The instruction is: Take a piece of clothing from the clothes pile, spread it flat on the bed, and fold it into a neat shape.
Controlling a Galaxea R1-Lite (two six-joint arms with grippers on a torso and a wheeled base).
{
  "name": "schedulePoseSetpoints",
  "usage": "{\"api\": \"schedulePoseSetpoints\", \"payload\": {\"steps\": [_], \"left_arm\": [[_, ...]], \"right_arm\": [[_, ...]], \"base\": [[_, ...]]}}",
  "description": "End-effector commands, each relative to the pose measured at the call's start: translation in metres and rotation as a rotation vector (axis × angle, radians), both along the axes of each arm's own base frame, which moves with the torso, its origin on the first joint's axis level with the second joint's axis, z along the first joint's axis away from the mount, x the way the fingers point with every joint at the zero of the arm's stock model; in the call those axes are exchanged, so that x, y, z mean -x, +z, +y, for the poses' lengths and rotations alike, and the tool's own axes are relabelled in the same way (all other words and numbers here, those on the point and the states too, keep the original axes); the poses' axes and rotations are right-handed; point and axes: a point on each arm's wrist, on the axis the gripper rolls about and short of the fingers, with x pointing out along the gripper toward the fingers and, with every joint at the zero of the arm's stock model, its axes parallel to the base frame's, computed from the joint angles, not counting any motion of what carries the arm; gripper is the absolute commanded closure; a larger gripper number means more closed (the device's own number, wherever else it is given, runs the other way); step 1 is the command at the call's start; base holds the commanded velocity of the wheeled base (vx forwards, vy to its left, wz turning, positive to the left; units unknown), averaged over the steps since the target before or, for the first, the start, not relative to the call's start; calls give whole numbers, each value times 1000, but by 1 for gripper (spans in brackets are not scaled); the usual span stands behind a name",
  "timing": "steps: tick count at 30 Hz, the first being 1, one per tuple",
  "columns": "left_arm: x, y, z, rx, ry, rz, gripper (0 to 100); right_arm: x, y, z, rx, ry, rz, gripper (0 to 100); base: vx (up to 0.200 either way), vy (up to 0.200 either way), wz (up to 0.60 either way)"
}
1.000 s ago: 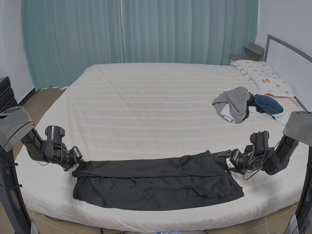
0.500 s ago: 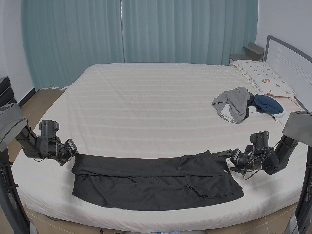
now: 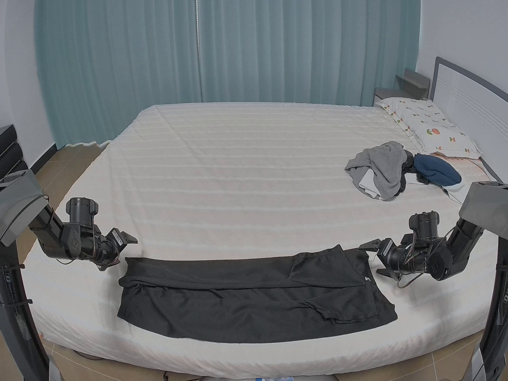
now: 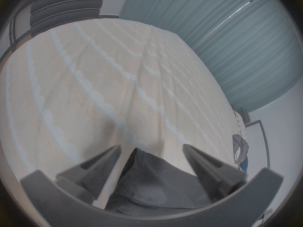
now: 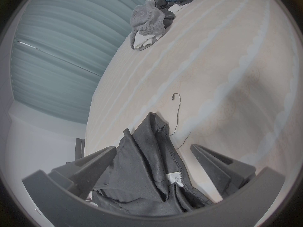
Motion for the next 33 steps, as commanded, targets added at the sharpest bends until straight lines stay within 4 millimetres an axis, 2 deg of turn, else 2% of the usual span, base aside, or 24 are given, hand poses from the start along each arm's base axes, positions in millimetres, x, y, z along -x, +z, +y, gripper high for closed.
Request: {"api": "schedulePoseSetpoints", "payload": {"steps": [1,7,8,11,14,18,20,25,29,33], "left_arm": [[-1,-4,5,11,13,7,0],[0,6,10,27,14,-20,0],[5,18,9,28,10,-43,0],[13,37,8,23,8,-77,0],[22,47,3,32,-11,-91,0],[43,33,-1,59,-30,-22,0],[53,25,-4,82,-46,15,0],[67,17,-8,131,-88,56,0],[81,11,-10,110,-219,60,0],[84,6,-11,65,-340,37,0]], "right_arm": [[-3,-8,-1,0,-3,15,0],[0,1,-2,-4,-8,-1,0],[3,6,-3,-4,-10,-9,0],[7,10,-3,-5,-9,-12,0],[9,13,-2,-7,-4,-16,0],[10,12,1,-5,2,-12,0],[10,11,1,-5,4,-9,0],[12,10,1,-3,5,-2,0],[13,7,2,-1,8,7,0],[13,7,5,-2,18,8,0]], "base": [[0,0,0],[0,0,0],[0,0,0],[0,0,0],[0,0,0],[0,0,0],[-200,0,0],[-40,0,0],[0,0,0],[0,0,0]]}}
